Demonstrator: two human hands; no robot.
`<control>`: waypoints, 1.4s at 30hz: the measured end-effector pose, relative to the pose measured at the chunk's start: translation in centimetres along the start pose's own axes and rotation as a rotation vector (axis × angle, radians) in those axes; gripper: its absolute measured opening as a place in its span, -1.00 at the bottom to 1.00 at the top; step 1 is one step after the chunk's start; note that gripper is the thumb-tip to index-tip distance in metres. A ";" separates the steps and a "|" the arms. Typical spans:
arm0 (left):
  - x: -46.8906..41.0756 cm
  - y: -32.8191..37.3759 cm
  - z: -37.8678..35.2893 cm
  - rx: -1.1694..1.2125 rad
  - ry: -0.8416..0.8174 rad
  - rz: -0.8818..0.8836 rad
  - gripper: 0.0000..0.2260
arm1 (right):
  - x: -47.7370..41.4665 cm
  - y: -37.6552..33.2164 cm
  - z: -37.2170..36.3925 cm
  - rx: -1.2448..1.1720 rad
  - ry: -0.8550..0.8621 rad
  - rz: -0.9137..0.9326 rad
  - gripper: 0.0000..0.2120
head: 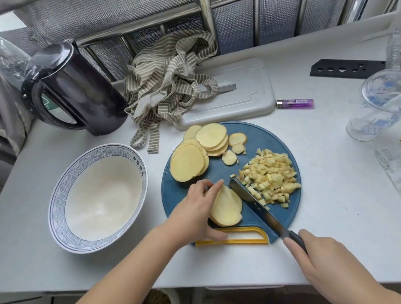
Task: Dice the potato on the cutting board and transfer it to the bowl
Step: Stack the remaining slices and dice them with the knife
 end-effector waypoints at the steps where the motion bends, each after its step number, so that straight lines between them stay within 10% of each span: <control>1: 0.1 0.3 -0.5 0.007 0.030 0.024 0.00 | -0.1 -0.1 0.2 0.003 0.004 0.010 -0.72; 20: 0.8 0.8 -4.0 0.228 0.492 0.023 -0.30 | 0.4 -2.2 0.2 0.177 -0.001 0.096 -0.73; 42: 0.5 1.4 -5.4 0.240 0.573 0.059 -0.45 | -2.5 -2.2 -0.6 0.031 -0.033 0.083 -0.69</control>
Point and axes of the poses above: each hand's wrist, its own x-axis away from the middle knuckle, its own z-axis out of the back of the hand, y = z × x, the point moved 3 cm from there along -x, towards the middle knuckle, and after that the axes turned 2 degrees about -y, right-handed, at the moved point
